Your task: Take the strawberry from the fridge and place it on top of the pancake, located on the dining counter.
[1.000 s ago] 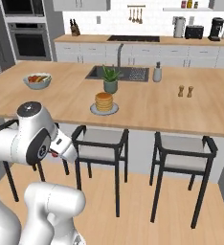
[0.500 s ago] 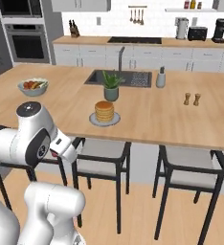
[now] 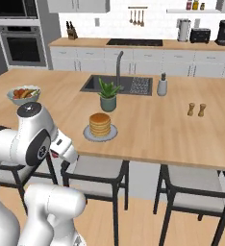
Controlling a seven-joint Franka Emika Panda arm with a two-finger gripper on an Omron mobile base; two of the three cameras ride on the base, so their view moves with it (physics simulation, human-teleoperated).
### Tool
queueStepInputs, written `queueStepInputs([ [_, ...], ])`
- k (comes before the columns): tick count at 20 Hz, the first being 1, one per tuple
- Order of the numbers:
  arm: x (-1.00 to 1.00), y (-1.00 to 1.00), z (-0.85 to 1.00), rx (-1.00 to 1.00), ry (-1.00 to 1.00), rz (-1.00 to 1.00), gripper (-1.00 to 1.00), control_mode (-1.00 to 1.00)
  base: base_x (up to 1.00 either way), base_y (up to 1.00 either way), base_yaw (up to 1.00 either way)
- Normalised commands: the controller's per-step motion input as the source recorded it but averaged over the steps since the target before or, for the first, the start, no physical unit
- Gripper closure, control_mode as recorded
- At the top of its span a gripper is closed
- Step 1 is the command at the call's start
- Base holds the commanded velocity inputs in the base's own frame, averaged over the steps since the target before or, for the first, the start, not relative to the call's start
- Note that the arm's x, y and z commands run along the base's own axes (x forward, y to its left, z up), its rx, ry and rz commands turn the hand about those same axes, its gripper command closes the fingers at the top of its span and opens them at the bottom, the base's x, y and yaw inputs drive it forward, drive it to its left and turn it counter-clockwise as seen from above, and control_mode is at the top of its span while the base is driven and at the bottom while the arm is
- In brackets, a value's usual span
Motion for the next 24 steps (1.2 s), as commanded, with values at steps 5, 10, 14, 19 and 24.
queueStepInputs([
  [5, 0.0, 0.0, 0.0, 0.0, 0.0, 0.0, 1.0, 1.0, 0.6, 0.09, 0.0],
  [10, 0.0, 0.0, 0.0, 0.0, 0.0, 0.0, 1.0, 1.0, 0.61, 0.01, 0.0],
  [14, 0.0, 0.0, 0.0, 0.0, 0.0, 0.0, 1.0, 1.0, 0.63, 0.0, 0.0],
  [19, 0.23, 0.0, 0.04, 0.0, 0.0, 0.0, 1.0, -1.0, 0.33, 0.0, 0.0],
  [24, 0.72, -0.01, 0.44, -0.01, 0.09, 0.07, 1.0, -1.0, 0.0, 0.0, 0.0],
])
